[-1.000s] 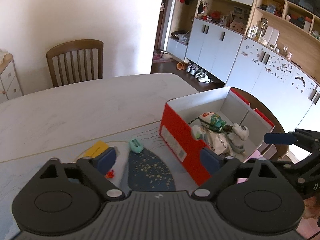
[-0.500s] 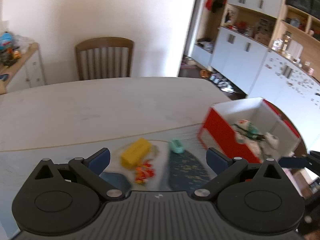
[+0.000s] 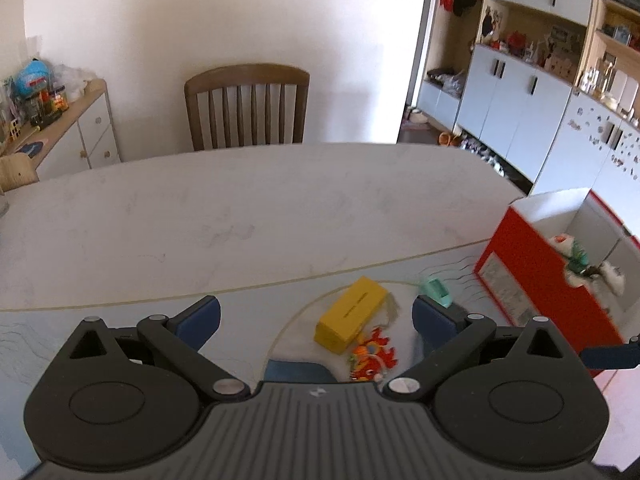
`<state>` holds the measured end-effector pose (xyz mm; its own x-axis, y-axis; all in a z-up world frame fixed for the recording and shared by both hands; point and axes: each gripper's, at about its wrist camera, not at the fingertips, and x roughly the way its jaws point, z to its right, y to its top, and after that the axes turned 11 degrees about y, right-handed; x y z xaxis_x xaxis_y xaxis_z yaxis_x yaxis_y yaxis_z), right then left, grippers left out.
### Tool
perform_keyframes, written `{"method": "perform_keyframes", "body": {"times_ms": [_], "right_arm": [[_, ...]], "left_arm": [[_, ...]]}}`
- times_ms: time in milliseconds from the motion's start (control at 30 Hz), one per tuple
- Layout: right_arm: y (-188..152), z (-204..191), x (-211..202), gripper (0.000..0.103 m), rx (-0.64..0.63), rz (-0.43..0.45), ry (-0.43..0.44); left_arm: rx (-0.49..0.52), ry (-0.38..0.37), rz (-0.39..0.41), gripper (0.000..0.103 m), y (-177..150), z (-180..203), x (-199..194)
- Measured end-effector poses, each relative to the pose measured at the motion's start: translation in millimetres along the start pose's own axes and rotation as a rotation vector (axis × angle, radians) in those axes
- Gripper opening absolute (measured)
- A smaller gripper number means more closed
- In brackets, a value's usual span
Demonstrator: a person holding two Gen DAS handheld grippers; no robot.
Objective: Organize objects
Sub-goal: 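Move both tools back from the box toward the yellow box on the table, then grasp the yellow box with left tool while right grasps the pale green cylinder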
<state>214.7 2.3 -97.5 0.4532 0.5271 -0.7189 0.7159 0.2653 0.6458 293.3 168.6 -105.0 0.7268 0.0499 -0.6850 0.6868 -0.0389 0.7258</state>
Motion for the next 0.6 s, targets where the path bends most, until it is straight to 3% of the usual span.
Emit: {"method": "perform_keyframes", "body": {"times_ms": [300, 600], "right_arm": [[3, -4, 50, 0.097, -0.04, -0.091, 0.019], [8, -8, 90, 0.091, -0.072, -0.143, 0.033]], "left_arm": [[0.068, 0.0, -0.019, 0.103, -4, 9, 46], [0.141, -0.049, -0.048, 0.103, -1, 25, 86]]}}
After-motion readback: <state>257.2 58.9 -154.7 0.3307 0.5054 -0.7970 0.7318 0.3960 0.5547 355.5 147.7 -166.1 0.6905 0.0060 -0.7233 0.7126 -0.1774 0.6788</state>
